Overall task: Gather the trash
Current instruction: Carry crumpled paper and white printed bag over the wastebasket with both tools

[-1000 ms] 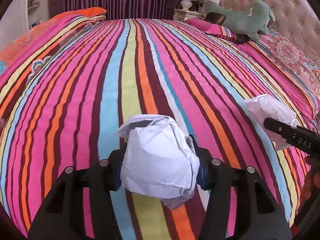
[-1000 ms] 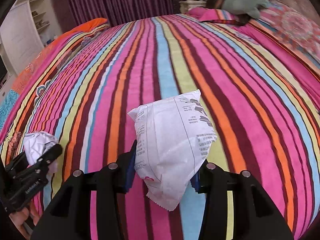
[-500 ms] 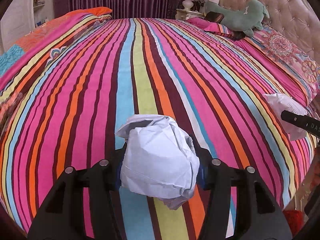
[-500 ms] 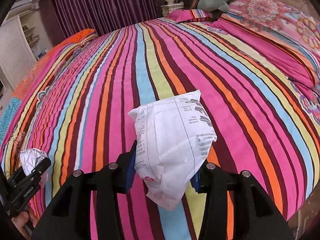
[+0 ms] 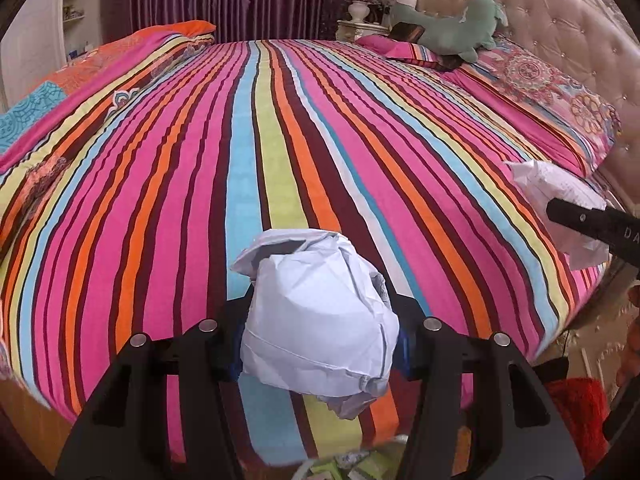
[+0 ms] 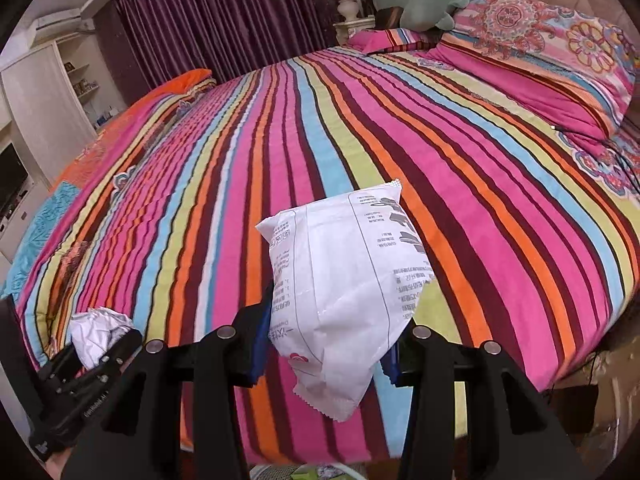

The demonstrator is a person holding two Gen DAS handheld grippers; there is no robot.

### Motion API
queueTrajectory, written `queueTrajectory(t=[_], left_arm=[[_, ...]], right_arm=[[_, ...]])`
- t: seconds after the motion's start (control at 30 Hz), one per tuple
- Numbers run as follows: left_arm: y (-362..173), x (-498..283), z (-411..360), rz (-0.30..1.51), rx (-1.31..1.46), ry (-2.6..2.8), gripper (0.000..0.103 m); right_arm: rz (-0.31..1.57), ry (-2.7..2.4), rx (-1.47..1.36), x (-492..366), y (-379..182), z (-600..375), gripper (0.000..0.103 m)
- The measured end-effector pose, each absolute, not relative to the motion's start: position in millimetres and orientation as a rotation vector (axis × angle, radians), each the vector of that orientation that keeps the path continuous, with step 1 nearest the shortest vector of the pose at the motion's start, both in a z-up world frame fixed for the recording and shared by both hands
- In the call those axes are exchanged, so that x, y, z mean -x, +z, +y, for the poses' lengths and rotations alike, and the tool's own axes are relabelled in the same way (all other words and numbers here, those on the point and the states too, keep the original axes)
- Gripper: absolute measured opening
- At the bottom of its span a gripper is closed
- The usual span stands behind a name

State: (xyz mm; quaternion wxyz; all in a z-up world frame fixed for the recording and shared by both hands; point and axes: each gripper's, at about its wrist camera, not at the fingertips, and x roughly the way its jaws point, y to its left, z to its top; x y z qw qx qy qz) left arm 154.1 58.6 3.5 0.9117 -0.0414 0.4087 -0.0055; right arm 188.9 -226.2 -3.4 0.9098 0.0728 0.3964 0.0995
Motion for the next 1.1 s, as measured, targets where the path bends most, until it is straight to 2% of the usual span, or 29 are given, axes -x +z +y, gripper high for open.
queueTrajectory(t=[0.7, 1.1], left_arm=[[-0.6, -40.0, 28.6, 0.839, 0.049, -0.047, 0.053], [-31.2, -8.0, 14.1, 0.952, 0.009, -0.064, 0.053]], right_arm=[[0.822, 0.294, -0.132, -75.4, -7.0, -209.3, 0.042], [0.905, 0.316, -0.113, -40.5, -28.3, -204.9, 0.042]])
